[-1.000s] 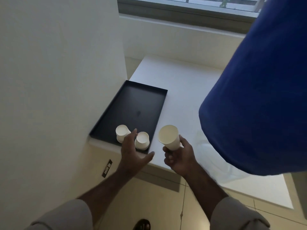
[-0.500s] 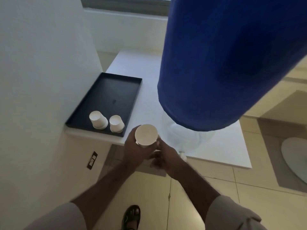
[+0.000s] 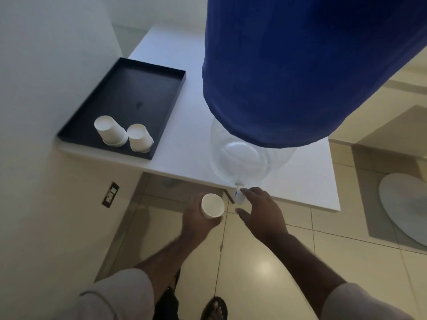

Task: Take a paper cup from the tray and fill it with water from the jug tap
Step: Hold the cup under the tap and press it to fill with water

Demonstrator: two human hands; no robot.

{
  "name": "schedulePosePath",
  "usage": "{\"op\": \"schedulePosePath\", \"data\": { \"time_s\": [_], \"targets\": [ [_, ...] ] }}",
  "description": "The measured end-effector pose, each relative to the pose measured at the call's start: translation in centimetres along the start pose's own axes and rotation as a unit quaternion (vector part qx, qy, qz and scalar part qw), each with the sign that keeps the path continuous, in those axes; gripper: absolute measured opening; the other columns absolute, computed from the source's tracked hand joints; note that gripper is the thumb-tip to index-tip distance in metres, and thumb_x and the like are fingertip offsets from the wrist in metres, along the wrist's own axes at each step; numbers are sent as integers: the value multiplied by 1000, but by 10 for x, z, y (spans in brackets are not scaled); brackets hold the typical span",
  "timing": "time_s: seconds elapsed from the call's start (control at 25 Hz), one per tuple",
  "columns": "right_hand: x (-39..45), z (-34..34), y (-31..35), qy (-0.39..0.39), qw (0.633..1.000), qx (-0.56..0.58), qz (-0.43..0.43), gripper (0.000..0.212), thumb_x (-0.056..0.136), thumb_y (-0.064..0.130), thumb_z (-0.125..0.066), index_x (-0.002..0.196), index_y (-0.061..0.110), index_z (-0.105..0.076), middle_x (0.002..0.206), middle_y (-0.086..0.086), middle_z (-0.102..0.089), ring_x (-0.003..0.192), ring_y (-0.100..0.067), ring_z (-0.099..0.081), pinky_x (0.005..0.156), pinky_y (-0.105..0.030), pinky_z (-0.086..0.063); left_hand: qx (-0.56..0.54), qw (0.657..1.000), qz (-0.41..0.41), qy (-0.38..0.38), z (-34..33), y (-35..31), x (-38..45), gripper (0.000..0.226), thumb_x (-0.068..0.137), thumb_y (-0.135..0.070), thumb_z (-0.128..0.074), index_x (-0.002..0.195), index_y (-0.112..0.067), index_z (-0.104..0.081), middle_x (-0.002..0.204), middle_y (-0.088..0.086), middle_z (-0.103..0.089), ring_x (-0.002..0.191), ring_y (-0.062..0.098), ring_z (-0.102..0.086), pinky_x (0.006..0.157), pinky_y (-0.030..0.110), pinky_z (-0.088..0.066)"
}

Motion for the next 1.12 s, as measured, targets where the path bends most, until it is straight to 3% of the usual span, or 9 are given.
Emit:
{"op": "schedulePosePath", "data": {
  "time_s": [0.08, 0.2, 0.36, 0.48, 0.56, 0.8, 1.12],
  "targets": [
    [5, -4, 5, -17, 999, -31, 19, 48, 80, 27, -73, 124, 15, -59, 116, 1, -63, 106, -22, -58, 82, -34, -50, 38, 999, 34, 11, -23, 8, 5, 80, 53, -22, -100, 123, -17, -63, 122, 5, -61, 109, 26, -62, 92, 43, -55],
    [14, -7, 11, -42, 995, -79, 47, 31, 80, 25, -72, 106, 11, -66, 105, -3, -69, 97, -25, -61, 77, -35, -49, 6, 996, 78, 42, -53, 18, 17, 78, 51, -21, -99, 120, -22, -63, 121, 4, -63, 109, 25, -64, 92, 47, -58],
    [16, -6, 13, -27, 992, -98, 72, 23, 85, 21, -66, 105, 9, -68, 102, -5, -71, 93, -28, -62, 76, -36, -47, -35, 997, 45, 59, -72, 9, 28, 66, 48, -25, -96, 107, -27, -68, 104, -1, -74, 93, 20, -71, 79, 46, -62],
    [21, 0, 16, -10, 989, -119, 90, 12, 90, 18, -59, 93, 10, -67, 94, -6, -71, 85, -28, -61, 69, -32, -37, -67, 995, 26, 62, -77, 2, 29, 64, 54, -14, -97, 110, -26, -68, 105, -2, -74, 94, 17, -70, 79, 39, -61],
    [26, 3, 15, 11, 987, -139, 82, 17, 94, 17, -51, 86, 10, -64, 87, -8, -70, 81, -31, -60, 67, -31, -31, -72, 995, 11, 63, -78, -1, 30, 67, 53, -17, -97, 112, -29, -67, 108, -3, -74, 97, 18, -70, 83, 43, -61],
    [42, 7, 1, 48, 997, -49, -31, 24, 90, 10, -50, 95, 17, -72, 94, -7, -70, 77, -25, -56, 65, -28, -36, -75, 995, 8, 67, -75, -6, 29, 71, 55, -12, -98, 112, -33, -62, 112, -2, -74, 102, 20, -69, 89, 46, -61],
    [39, 8, 4, 49, 997, -36, -51, 24, 90, 5, -52, 100, 13, -72, 99, -8, -71, 75, -21, -51, 60, -23, -33, -79, 994, 4, 75, -74, -2, 30, 75, 56, -13, -98, 117, -32, -59, 112, -6, -72, 102, 15, -68, 89, 44, -62]
  ]
}}
Point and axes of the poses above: each hand's wrist, its own x-axis towards the middle knuckle, its own z-axis out of the back of the hand, y = z × x, the point moved 8 cm from there along x, towards the middle knuckle
